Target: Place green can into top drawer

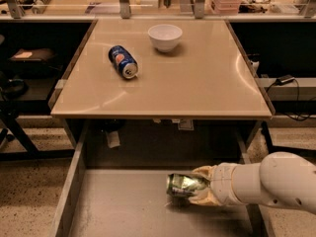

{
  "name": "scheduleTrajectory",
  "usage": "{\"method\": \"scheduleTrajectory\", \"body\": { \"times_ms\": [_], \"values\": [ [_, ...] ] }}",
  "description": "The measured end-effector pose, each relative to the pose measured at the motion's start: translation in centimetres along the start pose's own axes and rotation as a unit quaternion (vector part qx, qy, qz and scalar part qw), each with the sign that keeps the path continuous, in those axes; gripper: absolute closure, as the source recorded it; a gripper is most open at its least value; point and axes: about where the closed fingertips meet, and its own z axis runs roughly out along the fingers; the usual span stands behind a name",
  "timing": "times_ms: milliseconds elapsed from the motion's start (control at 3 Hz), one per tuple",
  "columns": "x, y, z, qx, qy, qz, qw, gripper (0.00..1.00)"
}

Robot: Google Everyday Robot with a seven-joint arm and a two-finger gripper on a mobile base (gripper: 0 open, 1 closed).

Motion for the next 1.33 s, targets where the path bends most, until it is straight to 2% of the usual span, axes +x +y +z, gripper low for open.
{"method": "scheduleTrajectory", "body": {
  "times_ms": [667, 1333],
  "values": [
    [0.6, -1.2, 3.9, 0.029, -0.061, 0.029, 0.9973, 1.0],
    [0.7, -1.1, 4.2, 0.029, -0.063, 0.031, 0.9971, 0.57]
  ]
}}
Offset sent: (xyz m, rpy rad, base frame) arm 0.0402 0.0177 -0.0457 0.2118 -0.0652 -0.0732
